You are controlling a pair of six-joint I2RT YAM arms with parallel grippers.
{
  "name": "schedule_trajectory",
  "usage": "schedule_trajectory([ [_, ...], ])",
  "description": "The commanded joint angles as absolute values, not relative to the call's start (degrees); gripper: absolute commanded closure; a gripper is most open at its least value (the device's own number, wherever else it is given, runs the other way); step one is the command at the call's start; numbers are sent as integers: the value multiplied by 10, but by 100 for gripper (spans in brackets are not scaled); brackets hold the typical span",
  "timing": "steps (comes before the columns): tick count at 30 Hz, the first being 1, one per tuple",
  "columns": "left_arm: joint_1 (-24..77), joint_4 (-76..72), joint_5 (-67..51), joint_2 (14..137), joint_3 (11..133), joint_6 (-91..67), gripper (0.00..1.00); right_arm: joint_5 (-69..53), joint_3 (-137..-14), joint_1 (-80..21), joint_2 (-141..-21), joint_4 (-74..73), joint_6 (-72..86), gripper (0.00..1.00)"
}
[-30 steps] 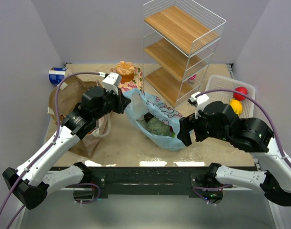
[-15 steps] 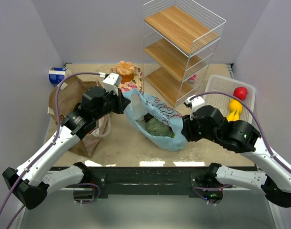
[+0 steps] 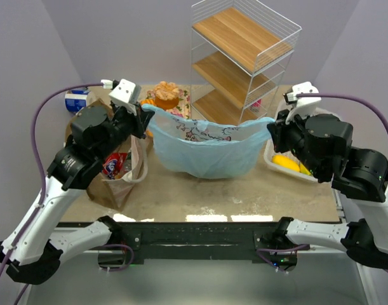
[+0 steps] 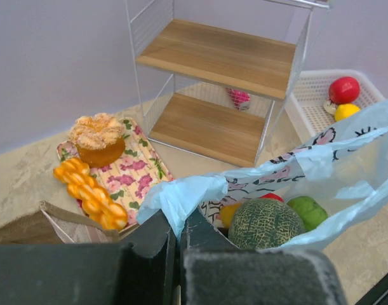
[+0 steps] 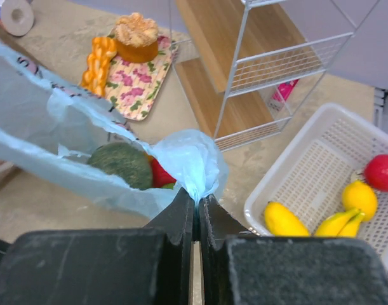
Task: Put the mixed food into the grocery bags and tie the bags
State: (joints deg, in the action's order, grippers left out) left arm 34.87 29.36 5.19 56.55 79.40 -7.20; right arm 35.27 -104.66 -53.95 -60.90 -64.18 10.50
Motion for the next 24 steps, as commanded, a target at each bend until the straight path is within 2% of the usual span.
schedule_trajectory([
  [1, 345, 315, 3, 566, 784, -41, 100, 424, -1026, -540, -637, -571, 47, 100],
  [6, 345, 302, -54, 570, 737, -68, 100, 424, -965, -540, -643, -537, 61, 100],
  [10, 345, 286, -47, 578, 705, -101, 100, 437, -913, -536, -641, -529, 75, 100],
  [13, 345, 274, -46, 578, 700, -112, 100, 428, -908, -533, -646, -543, 87, 89],
  [14, 345, 271, -47, 577, 701, -113, 100, 418, -927, -533, -649, -555, 84, 77],
  [16, 345, 255, -55, 570, 705, -111, 100, 384, -952, -533, -652, -568, 77, 60],
  [17, 345, 250, -60, 567, 707, -109, 91, 371, -981, -533, -653, -576, 68, 40],
  [19, 345, 229, -77, 557, 713, -105, 67, 339, -1010, -533, -655, -579, 60, 20],
  [20, 345, 223, -83, 555, 716, -103, 42, 329, -1037, -533, -656, -581, 54, 8],
  [23, 345, 203, -98, 543, 736, -98, 16, 280, -1083, -534, -659, -568, 39, 1],
  [24, 345, 198, -107, 541, 745, -99, 13, 262, -1092, -534, -663, -563, 36, 1],
])
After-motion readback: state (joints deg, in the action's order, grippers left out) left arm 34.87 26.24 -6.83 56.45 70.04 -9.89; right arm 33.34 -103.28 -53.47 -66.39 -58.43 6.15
